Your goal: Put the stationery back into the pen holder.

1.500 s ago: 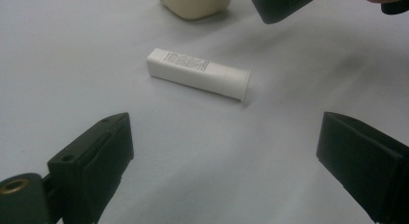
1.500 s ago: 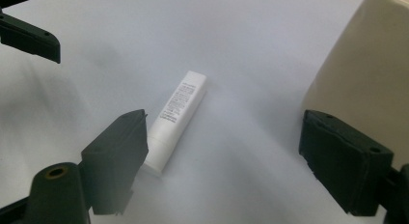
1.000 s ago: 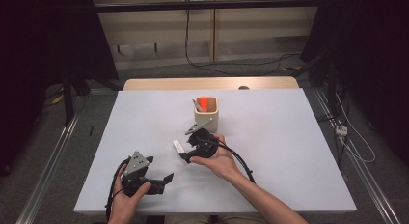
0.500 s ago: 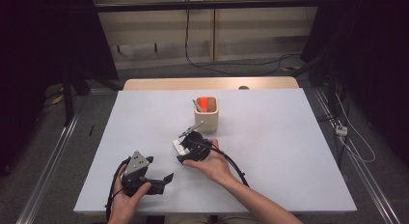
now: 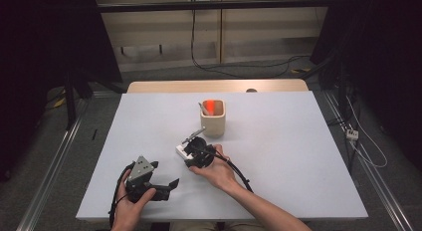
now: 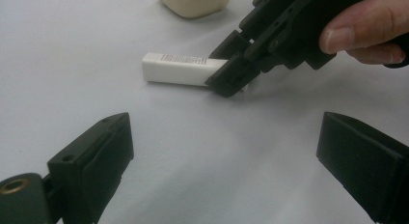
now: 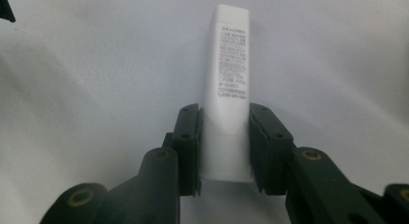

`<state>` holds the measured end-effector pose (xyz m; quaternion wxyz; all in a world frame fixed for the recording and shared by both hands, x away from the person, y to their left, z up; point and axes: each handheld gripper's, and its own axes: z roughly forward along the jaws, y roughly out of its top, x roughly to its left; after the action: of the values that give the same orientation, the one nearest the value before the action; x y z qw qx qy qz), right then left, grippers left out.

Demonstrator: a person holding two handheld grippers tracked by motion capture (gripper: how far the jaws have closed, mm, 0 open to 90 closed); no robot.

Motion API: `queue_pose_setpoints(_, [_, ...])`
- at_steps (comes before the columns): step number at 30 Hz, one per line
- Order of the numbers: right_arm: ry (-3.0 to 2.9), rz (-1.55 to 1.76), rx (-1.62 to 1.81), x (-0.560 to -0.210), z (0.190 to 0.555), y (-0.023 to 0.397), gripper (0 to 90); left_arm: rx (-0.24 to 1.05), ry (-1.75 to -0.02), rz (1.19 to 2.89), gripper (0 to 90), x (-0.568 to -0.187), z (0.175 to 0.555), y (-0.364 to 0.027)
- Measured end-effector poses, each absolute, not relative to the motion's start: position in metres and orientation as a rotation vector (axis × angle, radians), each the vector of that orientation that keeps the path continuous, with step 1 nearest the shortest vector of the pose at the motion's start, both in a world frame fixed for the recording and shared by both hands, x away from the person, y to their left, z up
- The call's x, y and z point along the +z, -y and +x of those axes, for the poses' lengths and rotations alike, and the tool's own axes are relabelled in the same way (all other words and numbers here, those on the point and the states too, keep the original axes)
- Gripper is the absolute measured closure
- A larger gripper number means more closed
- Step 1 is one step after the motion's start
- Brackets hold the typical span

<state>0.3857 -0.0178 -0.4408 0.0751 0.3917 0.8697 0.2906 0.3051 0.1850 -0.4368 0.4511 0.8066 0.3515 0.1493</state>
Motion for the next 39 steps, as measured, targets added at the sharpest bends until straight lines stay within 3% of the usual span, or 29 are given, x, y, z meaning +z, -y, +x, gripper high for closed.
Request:
queue_pose_setpoints(22, [-2.649, 1.08, 0.958, -0.426, 0.386, 0.046, 68.3, 0.388, -0.871, 1.986, 5.8, -0.434, 0.308, -0.186])
queue_pose_setpoints(27, [-2.675, 1.091, 0.994, -0.421, 0.386, 0.059, 68.3, 0.488, -0.823, 1.999, 7.1, -0.427, 0.308, -0.184])
queue_pose_setpoints(39, [-2.676, 0.985, 1.055, -0.408, 0.379, 0.096, 68.3, 0.488, -0.695, 2.081, 7.5, -0.422, 0.319, -0.163])
